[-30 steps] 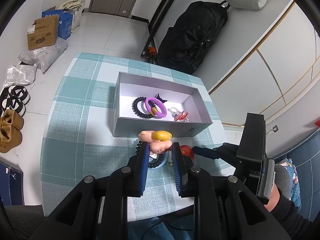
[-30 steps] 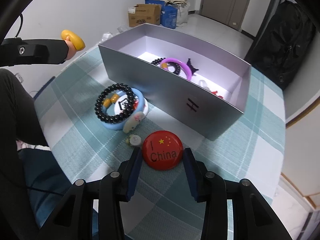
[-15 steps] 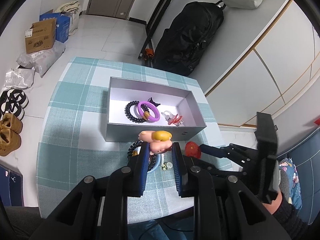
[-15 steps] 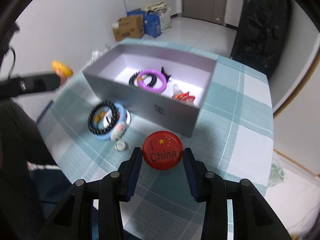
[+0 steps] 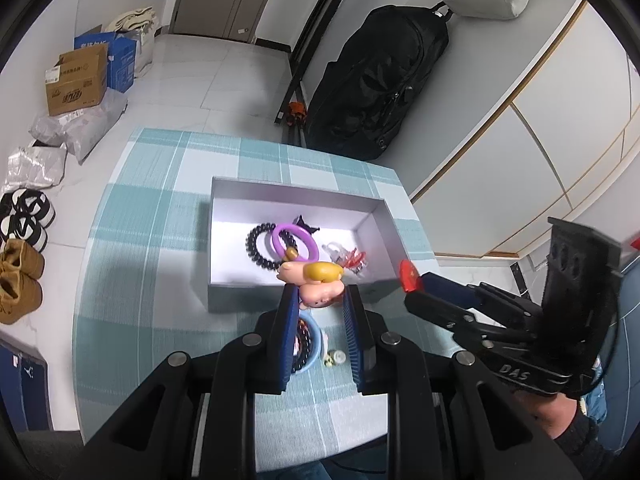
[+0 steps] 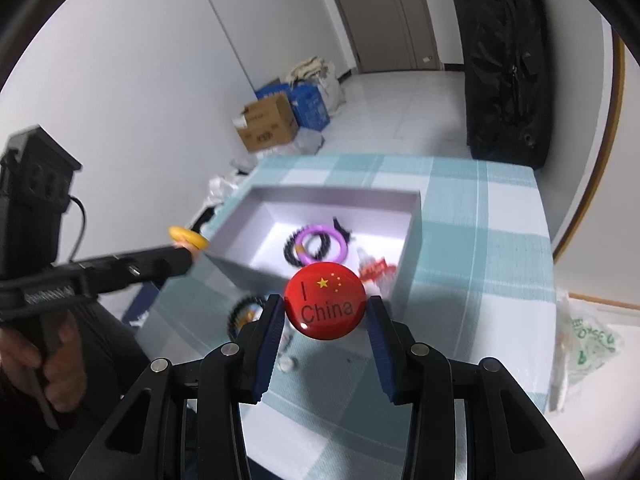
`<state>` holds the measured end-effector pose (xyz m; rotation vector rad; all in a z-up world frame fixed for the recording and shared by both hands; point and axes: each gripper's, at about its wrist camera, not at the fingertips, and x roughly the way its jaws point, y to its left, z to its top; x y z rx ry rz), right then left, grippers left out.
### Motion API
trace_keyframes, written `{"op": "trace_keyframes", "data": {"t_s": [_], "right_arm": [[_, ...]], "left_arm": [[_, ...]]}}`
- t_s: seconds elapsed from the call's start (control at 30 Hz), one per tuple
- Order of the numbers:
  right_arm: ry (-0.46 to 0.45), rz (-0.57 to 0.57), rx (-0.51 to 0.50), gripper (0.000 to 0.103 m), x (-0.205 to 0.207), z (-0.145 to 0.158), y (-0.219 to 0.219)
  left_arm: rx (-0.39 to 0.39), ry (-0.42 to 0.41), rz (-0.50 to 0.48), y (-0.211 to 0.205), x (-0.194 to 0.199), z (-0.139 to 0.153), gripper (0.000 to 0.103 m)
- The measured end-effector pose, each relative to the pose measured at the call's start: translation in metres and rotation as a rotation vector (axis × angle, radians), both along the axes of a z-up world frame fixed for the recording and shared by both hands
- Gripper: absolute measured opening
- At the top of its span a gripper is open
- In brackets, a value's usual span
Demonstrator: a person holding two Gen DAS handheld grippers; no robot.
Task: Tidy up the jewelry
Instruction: 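Carry the figurine and red badge over the box and open both tools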
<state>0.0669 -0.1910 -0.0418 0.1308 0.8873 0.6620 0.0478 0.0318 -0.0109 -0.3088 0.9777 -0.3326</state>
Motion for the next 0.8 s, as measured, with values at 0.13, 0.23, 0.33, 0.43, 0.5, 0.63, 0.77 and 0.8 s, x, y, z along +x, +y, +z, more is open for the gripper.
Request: {"op": "trace_keyframes", "data": {"t_s": [0.13, 0.23, 0.33, 0.43, 0.5, 0.63, 0.77, 0.8], "right_arm": [[-0.005, -0.007, 0.057, 0.041, 0.009, 0.007, -0.002], [-0.006, -0.005, 0.094, 0.041, 0.017, 0.01, -0.001], [-0.001, 0.006, 0.126, 0.041, 0.026, 0.011, 0.003], [-0.004, 0.014, 0.142, 0.041, 0.035, 0.011, 0.006], [-0.002, 0.016, 0.154, 0.041, 0.042, 0.01, 0.007], [0.005, 0.011, 0.173, 0.041, 0.053, 0.009, 0.008], [0.028, 0.005, 0.183, 0.041, 0.066, 0.004, 0.01], [0.03, 0.007, 0.178, 0.041, 0.067, 0.003, 0.012]], "left_arm": [[-0.001, 0.004, -0.002, 0.0, 0.012, -0.001, 0.018], [0.0, 0.011, 0.004, -0.001, 0.02, -0.003, 0.018], [0.002, 0.025, 0.003, -0.003, 0.031, -0.007, 0.018], [0.003, 0.04, -0.002, -0.006, 0.039, -0.011, 0.018], [0.003, 0.052, -0.007, -0.007, 0.045, -0.014, 0.018], [-0.001, 0.069, -0.004, -0.008, 0.055, -0.02, 0.018], [0.01, 0.083, 0.001, -0.009, 0.062, -0.025, 0.018], [0.009, 0.088, 0.007, -0.008, 0.064, -0.026, 0.018]]}}
